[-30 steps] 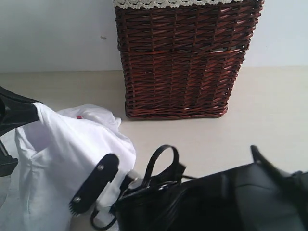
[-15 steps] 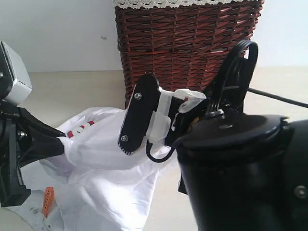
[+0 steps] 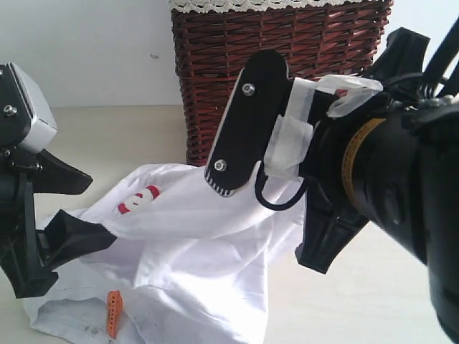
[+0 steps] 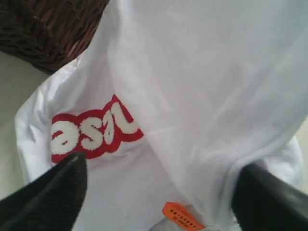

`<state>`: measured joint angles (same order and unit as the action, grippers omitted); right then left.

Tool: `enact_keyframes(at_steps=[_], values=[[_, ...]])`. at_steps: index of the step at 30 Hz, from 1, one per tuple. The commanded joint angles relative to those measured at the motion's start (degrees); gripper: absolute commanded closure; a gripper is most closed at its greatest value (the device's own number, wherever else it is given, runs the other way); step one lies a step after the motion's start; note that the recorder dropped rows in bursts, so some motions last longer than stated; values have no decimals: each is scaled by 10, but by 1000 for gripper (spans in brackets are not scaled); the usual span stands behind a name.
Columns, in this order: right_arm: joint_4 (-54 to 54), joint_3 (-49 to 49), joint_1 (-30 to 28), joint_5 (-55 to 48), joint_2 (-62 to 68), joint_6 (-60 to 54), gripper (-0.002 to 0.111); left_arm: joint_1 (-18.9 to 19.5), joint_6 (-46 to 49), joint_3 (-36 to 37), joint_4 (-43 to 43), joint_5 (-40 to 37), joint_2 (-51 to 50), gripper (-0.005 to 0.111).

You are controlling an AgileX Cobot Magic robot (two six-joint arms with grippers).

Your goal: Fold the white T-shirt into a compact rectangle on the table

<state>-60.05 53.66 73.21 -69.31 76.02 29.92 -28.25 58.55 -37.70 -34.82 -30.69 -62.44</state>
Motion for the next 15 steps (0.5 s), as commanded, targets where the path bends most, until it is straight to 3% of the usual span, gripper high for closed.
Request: enact_keyframes(at_steps=[1,9,13,15], values=[[-16,0,0,-7,-6,-3,84,1,-17,-3,-36,-22,16,23],[-35,0,0,-7,-19,1,53,1,-72,-3,-20,-74,14,23],[-53,0,0,-7,-33,47,51,1,-78,-3,-17,-74,7,23],[-11,0,0,-7,-39,57,51,1,-81,-3,-17,-74,6,23]])
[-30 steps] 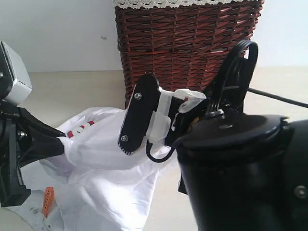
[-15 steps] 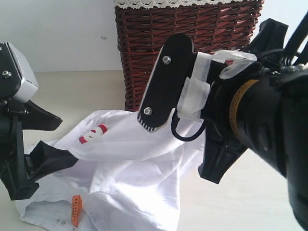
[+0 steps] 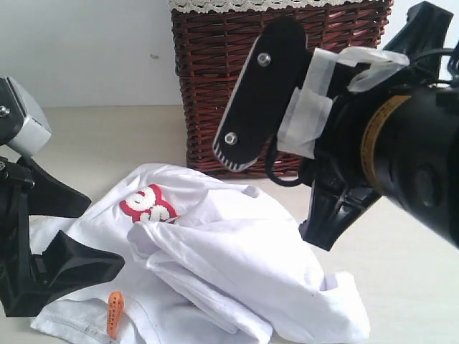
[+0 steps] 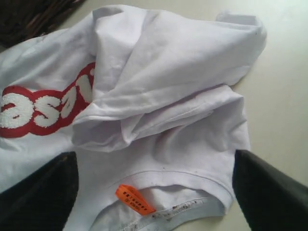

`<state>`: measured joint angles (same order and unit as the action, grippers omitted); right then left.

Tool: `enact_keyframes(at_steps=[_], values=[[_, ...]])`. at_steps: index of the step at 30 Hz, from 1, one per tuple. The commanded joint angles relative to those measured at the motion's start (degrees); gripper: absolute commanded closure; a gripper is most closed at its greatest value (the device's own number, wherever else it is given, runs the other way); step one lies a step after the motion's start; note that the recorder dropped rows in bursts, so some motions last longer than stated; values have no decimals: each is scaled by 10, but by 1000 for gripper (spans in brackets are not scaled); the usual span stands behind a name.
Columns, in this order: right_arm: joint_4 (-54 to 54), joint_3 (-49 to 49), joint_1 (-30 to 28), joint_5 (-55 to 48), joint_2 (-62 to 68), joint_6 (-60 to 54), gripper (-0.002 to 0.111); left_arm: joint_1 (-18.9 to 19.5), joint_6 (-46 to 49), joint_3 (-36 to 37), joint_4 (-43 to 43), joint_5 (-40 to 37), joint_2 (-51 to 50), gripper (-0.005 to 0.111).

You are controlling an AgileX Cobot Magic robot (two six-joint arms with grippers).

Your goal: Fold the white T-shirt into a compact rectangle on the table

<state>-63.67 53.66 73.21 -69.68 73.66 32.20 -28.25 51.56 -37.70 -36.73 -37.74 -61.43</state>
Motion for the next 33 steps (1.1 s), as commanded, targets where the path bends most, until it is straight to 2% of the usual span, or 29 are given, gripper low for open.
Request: enact_keyframes(at_steps=[1,3,6,9,13,18,21,23,26,28,32,33], values=[[69,0,0,-3,-17,20,51,1,-18,-3,3,-9,-7,23],[174,0,0,2,-18,-45,51,1,-53,-3,5,-38,-19,24],[261,0,0,41,-18,-101,51,-1,-88,-3,6,-87,-69,31],[255,0,0,37,-18,-101,51,-30,-72,-3,35,-80,-129,37],[246,0,0,35,-23,-101,51,-88,-53,-3,117,-53,-204,36],[232,0,0,36,-25,-101,51,-154,-23,-3,289,-8,-264,36],[231,0,0,36,-25,-101,51,-157,-23,-3,329,19,-284,36],[231,0,0,36,-25,-101,51,-157,-20,-3,352,64,-303,36],[231,0,0,35,-25,-99,51,-157,5,-3,382,63,-356,38],[231,0,0,35,-25,-99,51,-157,5,-3,399,68,-389,43],[232,0,0,33,-25,-97,51,-157,3,-3,428,135,-411,63],[232,0,0,33,-25,-97,51,-157,3,-3,432,143,-411,77]])
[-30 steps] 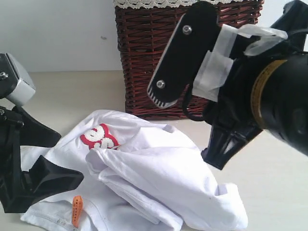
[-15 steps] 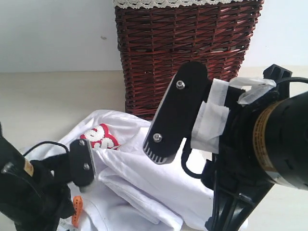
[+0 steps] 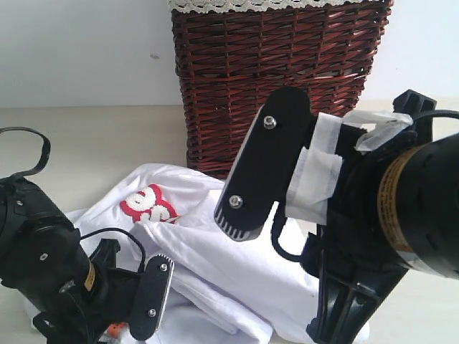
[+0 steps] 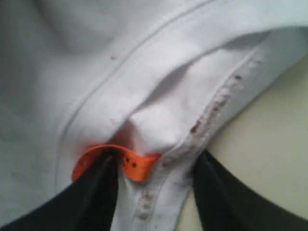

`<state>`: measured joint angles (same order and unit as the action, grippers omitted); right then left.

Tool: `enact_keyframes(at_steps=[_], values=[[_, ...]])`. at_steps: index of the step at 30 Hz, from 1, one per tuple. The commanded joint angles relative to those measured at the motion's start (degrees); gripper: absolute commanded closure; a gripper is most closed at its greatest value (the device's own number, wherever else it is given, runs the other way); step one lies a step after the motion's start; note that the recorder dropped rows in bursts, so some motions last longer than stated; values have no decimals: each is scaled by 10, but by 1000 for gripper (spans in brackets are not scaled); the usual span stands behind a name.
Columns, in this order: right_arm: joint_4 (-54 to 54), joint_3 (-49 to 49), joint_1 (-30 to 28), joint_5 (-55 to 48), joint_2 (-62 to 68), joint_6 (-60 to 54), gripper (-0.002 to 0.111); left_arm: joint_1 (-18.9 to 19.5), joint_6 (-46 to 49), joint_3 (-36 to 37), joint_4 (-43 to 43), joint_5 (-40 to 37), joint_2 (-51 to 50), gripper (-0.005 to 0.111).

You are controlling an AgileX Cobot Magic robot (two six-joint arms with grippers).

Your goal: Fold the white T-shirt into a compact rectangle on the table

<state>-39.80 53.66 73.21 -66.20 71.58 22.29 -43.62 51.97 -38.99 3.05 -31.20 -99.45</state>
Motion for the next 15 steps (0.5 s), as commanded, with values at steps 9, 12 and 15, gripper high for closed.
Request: enact_keyframes(at_steps=[9,12,15], values=[[-6,0,0,-4,-4,2,51,-3,-21,3,107,-12,7,107],[-10,0,0,-14,-4,3,51,-3,-60,-17,151,-76,61,107],[-18,0,0,-26,-4,3,51,-3,-115,-38,232,-114,130,107]])
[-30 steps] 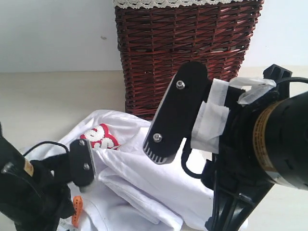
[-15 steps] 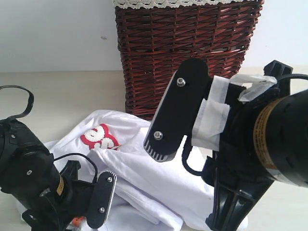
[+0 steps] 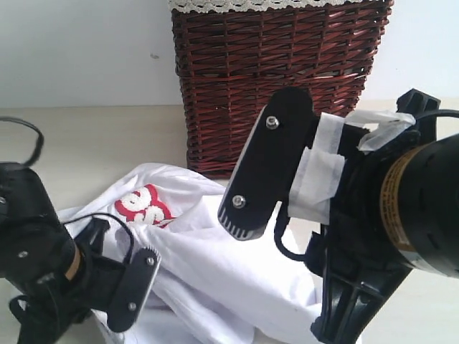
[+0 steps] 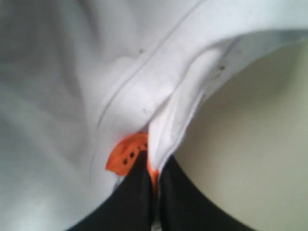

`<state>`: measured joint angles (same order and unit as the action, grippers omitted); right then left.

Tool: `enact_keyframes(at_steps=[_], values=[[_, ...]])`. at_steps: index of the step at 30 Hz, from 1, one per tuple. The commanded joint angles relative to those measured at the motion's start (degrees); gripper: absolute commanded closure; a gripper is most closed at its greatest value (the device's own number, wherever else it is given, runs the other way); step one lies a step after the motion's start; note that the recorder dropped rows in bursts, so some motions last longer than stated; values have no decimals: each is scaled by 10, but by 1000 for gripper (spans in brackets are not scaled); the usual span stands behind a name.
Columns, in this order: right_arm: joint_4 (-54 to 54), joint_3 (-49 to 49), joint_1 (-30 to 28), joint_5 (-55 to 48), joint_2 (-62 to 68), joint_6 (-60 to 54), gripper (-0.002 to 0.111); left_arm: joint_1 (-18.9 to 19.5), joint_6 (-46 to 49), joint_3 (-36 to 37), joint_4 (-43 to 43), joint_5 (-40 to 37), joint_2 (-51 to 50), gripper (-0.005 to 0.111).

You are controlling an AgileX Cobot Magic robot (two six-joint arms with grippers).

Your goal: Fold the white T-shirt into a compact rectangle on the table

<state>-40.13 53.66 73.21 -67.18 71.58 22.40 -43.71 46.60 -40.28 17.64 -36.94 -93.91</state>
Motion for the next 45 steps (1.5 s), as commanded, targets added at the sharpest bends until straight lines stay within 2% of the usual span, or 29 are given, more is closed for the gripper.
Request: enact_keyframes(at_steps=[1,3,6,9,11,14,16,19,22,25,29,32,36,41,45], values=[[-17,0,0,-20,-4,4,51,-2,-86,-38,129,-68,106,107],[-23,0,0,-24,-8,14,51,-2,-143,-78,226,-87,176,107],[-24,0,0,-23,-34,15,51,-2,-157,-173,342,-131,258,107],[-25,0,0,-16,-69,18,51,-2,-224,-282,357,-106,296,107],[-37,0,0,-16,-97,31,51,-2,-286,-377,322,-68,307,107],[-25,0,0,-5,-116,29,51,-2,-286,-409,281,-71,307,107],[51,0,0,40,-125,-27,51,-2,-282,-406,276,-84,306,107],[227,-1,0,137,-129,-185,51,-2,-238,-403,278,-96,307,107],[285,-2,0,194,-123,-224,51,-2,-231,-405,298,-92,312,107],[213,-2,0,244,-108,-144,47,-2,-231,-407,298,-93,316,107],[29,-2,0,253,-67,43,36,-2,-231,-407,297,-93,323,107],[-54,-2,0,257,-22,146,35,-2,-230,-407,288,-93,330,107],[-103,-1,0,315,44,206,35,-2,-188,-407,240,-93,336,107],[-284,0,-19,249,114,405,35,-2,-181,-407,223,-102,352,107],[-289,0,-52,313,134,409,35,-2,-161,-407,219,-108,369,107]])
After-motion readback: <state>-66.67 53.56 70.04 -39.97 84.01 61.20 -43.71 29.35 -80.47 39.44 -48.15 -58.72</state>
